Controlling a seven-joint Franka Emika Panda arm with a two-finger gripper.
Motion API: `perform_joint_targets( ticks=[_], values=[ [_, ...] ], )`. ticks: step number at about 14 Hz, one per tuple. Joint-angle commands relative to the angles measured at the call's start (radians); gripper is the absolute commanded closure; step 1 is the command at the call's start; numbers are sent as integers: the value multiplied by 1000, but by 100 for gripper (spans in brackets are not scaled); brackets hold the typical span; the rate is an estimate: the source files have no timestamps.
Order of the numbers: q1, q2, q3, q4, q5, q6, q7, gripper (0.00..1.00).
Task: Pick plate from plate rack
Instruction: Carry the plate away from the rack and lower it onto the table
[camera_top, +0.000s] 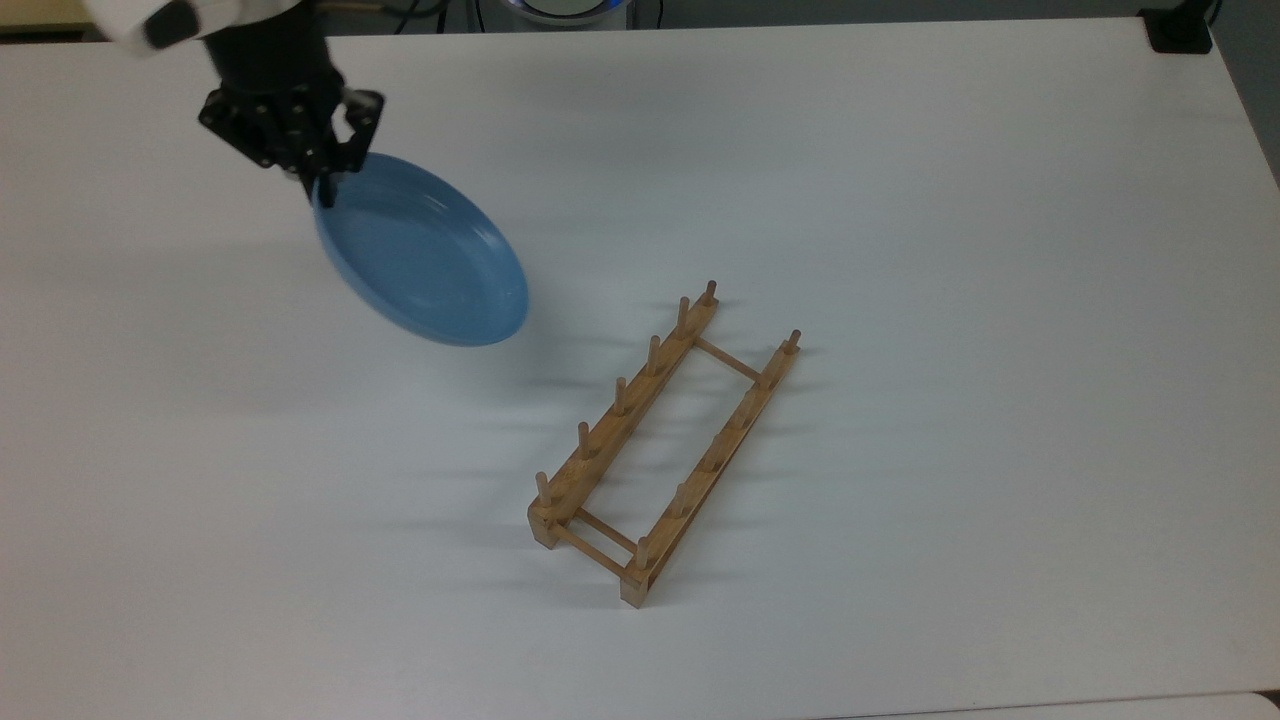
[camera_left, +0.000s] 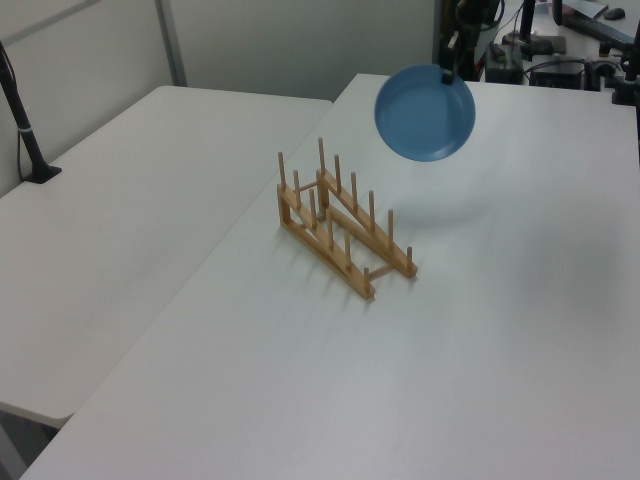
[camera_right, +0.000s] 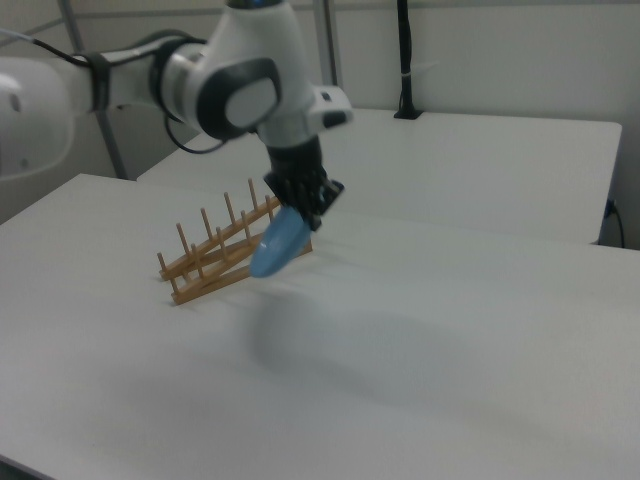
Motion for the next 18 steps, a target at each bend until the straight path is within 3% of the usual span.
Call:
perform_joint_targets(
  ticks=[1,5,7,9,14,16,17,18],
  values=[
    [-33,110,-52,9,95,-14,-83,100],
    [-58,214,-58,10,181,-11,-198,100],
    [-55,258,-58,10,192,1,-198,100],
    [-57,315,-60,12,255,61,-211,100],
    [-60,386,-61,4,246,130,-266,96],
    [-73,388,-70,4,246,132,-298,69],
    [-84,380,-72,4,244,128,-300,41],
    [-86,375,-73,4,244,122,-295,21]
  ],
)
